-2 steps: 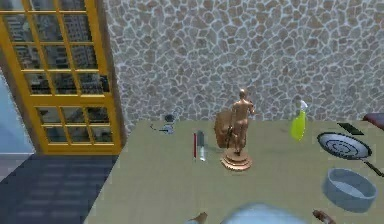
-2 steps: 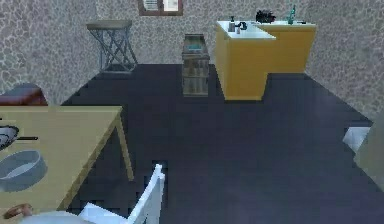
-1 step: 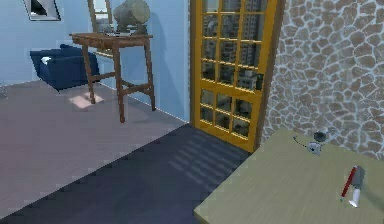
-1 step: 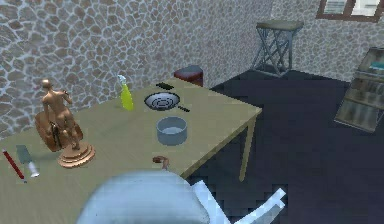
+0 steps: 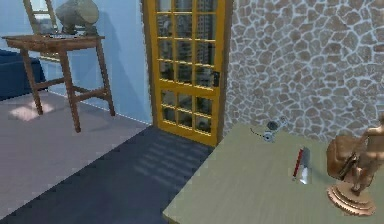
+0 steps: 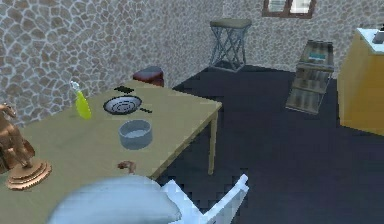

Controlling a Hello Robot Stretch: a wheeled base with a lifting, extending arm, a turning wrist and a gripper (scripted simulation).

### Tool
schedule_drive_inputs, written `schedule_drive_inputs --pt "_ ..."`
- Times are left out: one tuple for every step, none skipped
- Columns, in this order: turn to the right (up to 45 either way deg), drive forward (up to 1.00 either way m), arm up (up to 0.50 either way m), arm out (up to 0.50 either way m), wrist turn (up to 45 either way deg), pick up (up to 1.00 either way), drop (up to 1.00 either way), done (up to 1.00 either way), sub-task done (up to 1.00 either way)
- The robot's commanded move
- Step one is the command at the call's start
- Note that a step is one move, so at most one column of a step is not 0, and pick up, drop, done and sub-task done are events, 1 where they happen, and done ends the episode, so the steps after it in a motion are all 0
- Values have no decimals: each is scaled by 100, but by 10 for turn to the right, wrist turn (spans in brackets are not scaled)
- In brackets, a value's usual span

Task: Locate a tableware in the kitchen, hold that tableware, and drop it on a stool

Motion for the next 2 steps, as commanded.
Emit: schedule_drive_inputs --pt "0 5 0 0 0 0 0 0 0" --pt "30 0 0 0 0 0 0 0 0"
